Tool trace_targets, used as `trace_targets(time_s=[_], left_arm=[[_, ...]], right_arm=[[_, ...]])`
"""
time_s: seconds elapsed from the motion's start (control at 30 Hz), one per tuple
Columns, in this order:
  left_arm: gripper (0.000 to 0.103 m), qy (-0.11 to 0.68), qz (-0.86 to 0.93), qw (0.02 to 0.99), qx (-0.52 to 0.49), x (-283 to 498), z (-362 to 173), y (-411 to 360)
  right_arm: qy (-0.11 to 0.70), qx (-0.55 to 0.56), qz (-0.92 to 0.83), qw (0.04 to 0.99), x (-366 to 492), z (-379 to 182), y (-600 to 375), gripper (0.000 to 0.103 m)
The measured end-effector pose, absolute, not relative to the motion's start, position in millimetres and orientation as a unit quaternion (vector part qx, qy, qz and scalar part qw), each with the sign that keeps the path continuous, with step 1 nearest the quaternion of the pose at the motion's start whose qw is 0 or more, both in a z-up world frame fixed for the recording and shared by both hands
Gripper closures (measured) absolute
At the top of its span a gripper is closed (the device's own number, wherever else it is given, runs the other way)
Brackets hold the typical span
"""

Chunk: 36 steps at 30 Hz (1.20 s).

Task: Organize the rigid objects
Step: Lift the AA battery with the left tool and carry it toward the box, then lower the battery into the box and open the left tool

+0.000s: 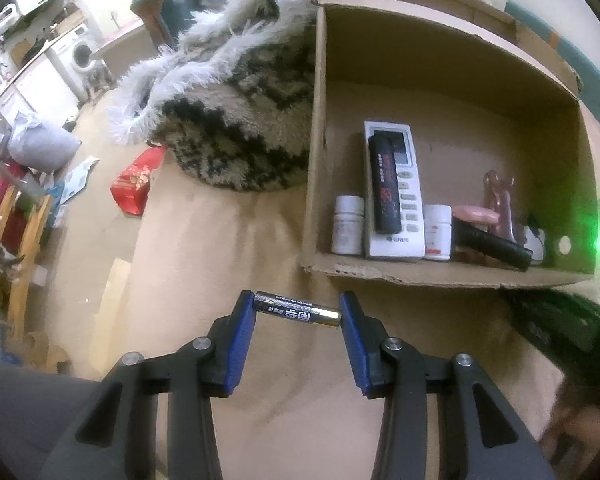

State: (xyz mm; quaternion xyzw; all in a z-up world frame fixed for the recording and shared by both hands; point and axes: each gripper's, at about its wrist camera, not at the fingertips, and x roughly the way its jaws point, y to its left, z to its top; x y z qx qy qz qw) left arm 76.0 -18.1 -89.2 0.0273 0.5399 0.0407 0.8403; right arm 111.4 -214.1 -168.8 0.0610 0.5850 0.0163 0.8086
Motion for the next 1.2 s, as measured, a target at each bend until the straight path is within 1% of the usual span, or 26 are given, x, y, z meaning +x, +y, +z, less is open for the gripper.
trace_targets(time_s=[0.23,0.43,0.57,0.7,0.8,0.97,1.2], left_arm=[[0.064,0.516,0.032,0.856,0.011,70,-67,-15],[0.064,0.486,0.007,0.874,-0.006,82,-27,-21],[0.064,0.464,-0.012,0.886,-0.008,105,-5,-31],[0.064,0.455,-0.029,0.89,-0.005,133,-2,-44],[0.064,0.457,-0.038,0.889,0.007,150,-12,-55],[0.064,0.474,-0.074,0.877,0.002,161,-42,-68],[0.064,0.501,-0.059,0.863,0.032,166,-77,-75]], right_arm=[[0.579,0.12,0.057,0.805,77,-127,-223,0.06],[0.526,0.118,0.088,0.838,65,-66,-229,0.06],[0.498,0.113,0.098,0.854,86,-37,-234,0.06],[0.484,0.108,0.1,0.863,118,-31,-230,0.06],[0.479,0.103,0.099,0.866,131,-31,-234,0.06],[0.49,0.094,0.098,0.861,145,-60,-229,0.06],[0.53,0.096,0.098,0.837,157,-89,-224,0.06]])
